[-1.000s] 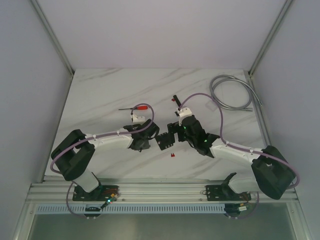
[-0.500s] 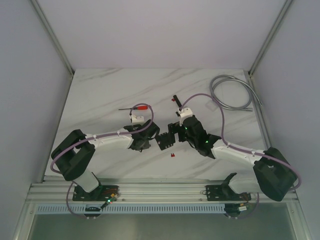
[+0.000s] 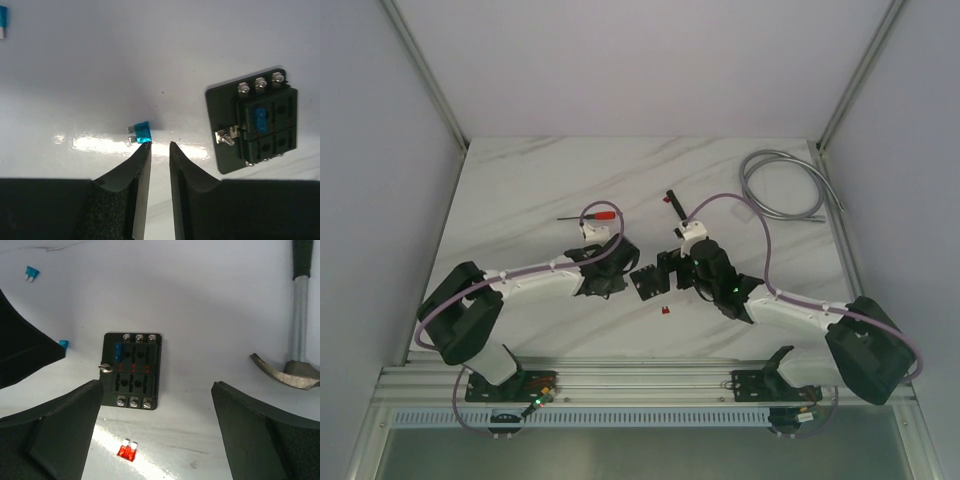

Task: Snap on the fuse box
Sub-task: Adjust the fuse at the center of the board.

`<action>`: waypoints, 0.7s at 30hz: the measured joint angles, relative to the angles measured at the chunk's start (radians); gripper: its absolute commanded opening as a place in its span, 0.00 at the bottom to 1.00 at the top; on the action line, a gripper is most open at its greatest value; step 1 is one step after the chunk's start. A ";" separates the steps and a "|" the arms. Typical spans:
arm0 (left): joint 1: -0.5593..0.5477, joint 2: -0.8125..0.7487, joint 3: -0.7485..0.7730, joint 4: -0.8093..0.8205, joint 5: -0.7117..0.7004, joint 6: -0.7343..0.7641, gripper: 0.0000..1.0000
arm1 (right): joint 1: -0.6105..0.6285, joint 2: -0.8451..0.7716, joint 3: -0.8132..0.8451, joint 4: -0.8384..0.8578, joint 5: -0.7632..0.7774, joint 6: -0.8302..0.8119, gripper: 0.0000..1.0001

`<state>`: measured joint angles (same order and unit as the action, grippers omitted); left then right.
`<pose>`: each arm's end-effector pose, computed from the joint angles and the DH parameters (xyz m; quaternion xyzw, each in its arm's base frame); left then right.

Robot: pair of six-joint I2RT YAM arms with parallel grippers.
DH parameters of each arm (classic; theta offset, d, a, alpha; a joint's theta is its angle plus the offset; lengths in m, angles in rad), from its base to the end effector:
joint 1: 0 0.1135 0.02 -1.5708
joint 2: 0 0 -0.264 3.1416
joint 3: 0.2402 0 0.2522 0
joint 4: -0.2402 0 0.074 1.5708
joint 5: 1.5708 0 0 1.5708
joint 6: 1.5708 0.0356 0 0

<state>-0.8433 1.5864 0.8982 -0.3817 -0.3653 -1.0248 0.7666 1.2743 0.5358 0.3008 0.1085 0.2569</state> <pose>0.2109 -0.2178 0.1741 -0.1312 0.9447 -0.0913 0.2864 0.1925 0.1800 0.1991 -0.1842 0.8226 0.2226 0.4897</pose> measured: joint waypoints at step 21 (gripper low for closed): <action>0.149 -0.209 -0.176 0.092 0.085 0.033 0.73 | 0.166 0.163 0.074 0.074 -0.045 0.051 0.75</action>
<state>-0.6945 1.3769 0.7219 -0.2893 -0.2802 -0.9920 0.9321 1.4376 0.6098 0.3744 0.0635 0.3077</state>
